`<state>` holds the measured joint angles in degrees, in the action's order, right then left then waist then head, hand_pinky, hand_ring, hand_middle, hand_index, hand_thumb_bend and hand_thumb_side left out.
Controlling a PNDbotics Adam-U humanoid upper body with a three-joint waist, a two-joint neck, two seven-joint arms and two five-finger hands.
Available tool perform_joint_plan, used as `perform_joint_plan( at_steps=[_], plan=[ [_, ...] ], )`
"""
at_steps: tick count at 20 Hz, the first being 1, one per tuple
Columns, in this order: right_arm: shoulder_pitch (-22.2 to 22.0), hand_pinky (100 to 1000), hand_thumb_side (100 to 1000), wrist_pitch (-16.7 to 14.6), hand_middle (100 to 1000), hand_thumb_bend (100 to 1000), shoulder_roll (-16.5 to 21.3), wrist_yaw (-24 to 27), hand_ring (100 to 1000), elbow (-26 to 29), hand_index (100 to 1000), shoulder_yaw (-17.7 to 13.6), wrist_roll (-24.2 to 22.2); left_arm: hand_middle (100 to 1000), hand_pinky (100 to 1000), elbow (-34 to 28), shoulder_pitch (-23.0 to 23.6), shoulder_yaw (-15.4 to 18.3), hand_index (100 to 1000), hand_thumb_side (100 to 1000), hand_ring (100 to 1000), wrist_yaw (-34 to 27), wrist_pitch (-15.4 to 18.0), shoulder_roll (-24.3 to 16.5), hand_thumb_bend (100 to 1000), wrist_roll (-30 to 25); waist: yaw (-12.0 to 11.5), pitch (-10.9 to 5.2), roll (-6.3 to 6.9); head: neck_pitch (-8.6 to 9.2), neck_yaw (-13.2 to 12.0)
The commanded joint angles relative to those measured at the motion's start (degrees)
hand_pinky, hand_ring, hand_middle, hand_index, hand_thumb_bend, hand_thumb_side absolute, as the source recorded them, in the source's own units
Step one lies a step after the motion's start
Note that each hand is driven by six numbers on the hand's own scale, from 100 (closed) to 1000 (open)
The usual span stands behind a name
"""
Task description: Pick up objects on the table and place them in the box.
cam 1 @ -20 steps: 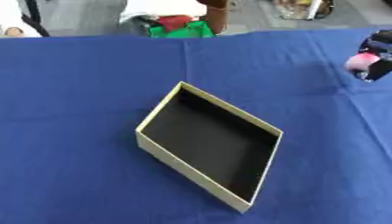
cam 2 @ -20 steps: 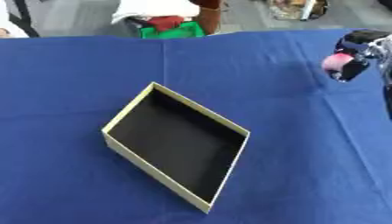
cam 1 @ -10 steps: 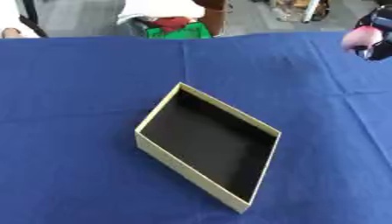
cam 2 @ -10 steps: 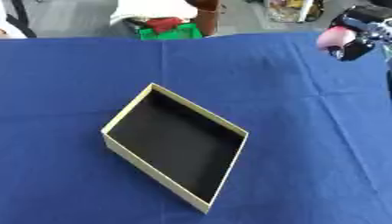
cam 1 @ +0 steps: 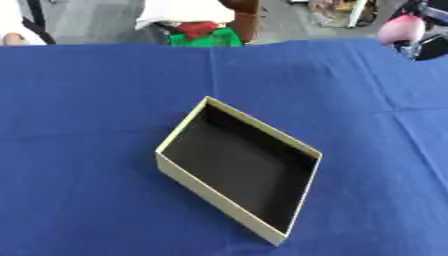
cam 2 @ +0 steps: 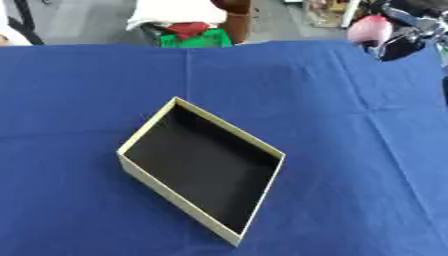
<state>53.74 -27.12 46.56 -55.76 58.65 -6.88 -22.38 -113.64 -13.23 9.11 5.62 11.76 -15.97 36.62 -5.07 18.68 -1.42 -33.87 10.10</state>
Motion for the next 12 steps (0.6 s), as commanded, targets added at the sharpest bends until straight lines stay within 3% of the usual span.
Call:
perform_joint_plan(
  at_steps=[1,7,12],
  plan=[
    [-0.1,516,100,-2.2,647,114,3.2,3.6,639,6.3,769,1.7,0.1,700,741,-1.0,-0.7,0.4,692,934,634,0.0,0.1,-0.7,537,0.0,-0.1,-1.46,-0.08,0.52,-0.4],
    [-1.1,503,100,-6.2,631,100,3.5,11.3,630,14.5,755,7.1,-0.4,698,741,-1.0,-0.8,0.3,693,933,634,0.0,0.1,-0.8,538,0.0,-0.5,-1.69,-0.34,0.28,-1.3],
    [-0.9,509,104,-7.2,620,100,3.9,16.5,623,19.0,745,10.8,-0.1,697,741,-1.0,-0.9,0.2,692,933,633,-0.1,0.2,-0.8,539,-0.1,-0.9,-1.70,-0.70,0.05,-1.6]
  ],
)
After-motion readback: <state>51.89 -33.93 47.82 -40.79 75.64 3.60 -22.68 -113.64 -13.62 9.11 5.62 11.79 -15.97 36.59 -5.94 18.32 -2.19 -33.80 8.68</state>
